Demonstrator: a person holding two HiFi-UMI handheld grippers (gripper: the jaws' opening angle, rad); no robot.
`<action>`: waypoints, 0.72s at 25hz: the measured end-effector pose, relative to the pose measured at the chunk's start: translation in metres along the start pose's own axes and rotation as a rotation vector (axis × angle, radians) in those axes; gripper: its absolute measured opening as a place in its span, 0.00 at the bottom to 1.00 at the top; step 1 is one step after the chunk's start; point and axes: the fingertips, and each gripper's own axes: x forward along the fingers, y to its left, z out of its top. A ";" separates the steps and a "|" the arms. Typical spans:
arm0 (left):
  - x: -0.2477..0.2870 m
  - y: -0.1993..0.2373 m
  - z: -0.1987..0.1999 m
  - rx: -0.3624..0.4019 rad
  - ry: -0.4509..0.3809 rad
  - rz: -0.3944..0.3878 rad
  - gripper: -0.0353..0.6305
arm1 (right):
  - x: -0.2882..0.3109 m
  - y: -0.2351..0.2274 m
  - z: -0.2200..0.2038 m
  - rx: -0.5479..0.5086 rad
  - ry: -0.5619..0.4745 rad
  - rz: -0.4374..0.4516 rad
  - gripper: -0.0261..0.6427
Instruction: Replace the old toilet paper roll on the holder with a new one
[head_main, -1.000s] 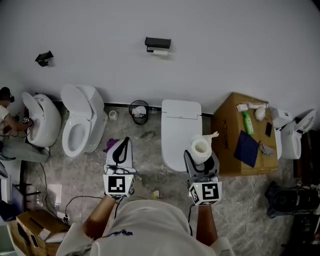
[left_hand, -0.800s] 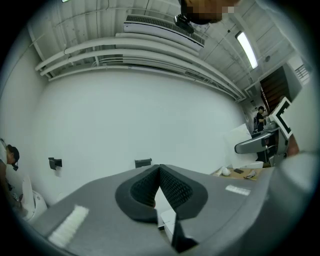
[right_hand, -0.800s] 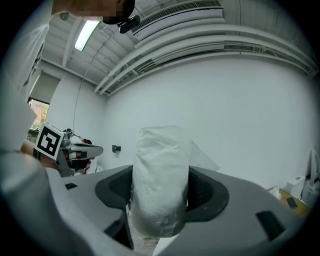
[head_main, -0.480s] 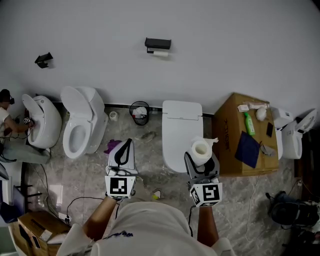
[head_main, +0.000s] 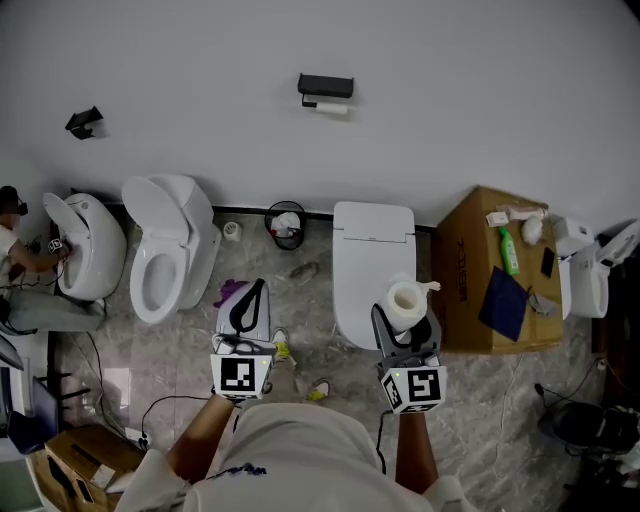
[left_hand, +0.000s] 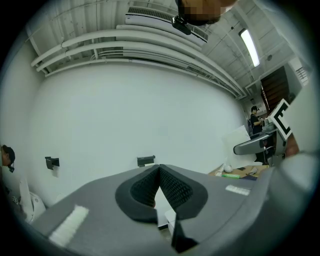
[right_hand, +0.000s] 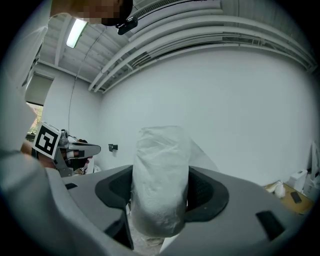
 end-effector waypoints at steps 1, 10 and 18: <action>0.006 0.007 0.001 -0.007 -0.004 -0.001 0.06 | 0.008 0.002 0.002 -0.001 0.000 -0.002 0.47; 0.064 0.076 0.010 -0.028 -0.057 -0.020 0.06 | 0.087 0.020 0.033 -0.041 -0.015 -0.030 0.47; 0.090 0.133 0.003 -0.042 -0.075 -0.044 0.06 | 0.137 0.037 0.043 -0.040 -0.004 -0.088 0.47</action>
